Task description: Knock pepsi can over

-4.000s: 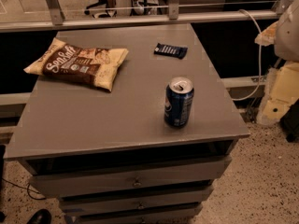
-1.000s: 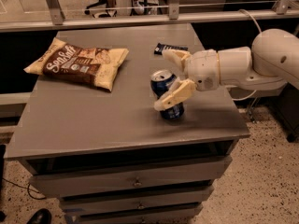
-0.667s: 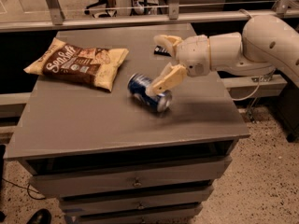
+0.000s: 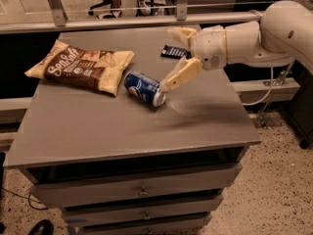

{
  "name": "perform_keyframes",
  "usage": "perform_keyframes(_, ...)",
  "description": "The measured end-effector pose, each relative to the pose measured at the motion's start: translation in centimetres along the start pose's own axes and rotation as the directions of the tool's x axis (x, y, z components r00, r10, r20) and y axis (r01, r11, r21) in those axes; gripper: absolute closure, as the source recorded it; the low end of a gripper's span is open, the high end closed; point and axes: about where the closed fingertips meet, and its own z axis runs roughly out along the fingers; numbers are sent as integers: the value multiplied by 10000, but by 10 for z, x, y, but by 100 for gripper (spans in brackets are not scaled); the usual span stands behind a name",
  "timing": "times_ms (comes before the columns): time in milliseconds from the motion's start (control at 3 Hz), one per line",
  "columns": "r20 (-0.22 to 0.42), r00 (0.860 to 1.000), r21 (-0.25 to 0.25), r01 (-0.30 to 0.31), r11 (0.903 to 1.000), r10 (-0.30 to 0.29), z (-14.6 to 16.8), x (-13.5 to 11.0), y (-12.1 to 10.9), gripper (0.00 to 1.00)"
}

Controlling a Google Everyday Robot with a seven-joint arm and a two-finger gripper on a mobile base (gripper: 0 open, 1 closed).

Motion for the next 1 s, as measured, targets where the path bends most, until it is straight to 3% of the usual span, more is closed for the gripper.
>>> perform_keyframes(333, -538, 9985, 239, -69, 9997, 82, -43, 22, -13, 0)
perform_keyframes(667, -989, 9948, 739, -165, 9971, 238, -107, 43, -30, 0)
perform_keyframes(1000, -1487, 9868, 1443, -428, 9886, 644, -164, 59, -47, 0)
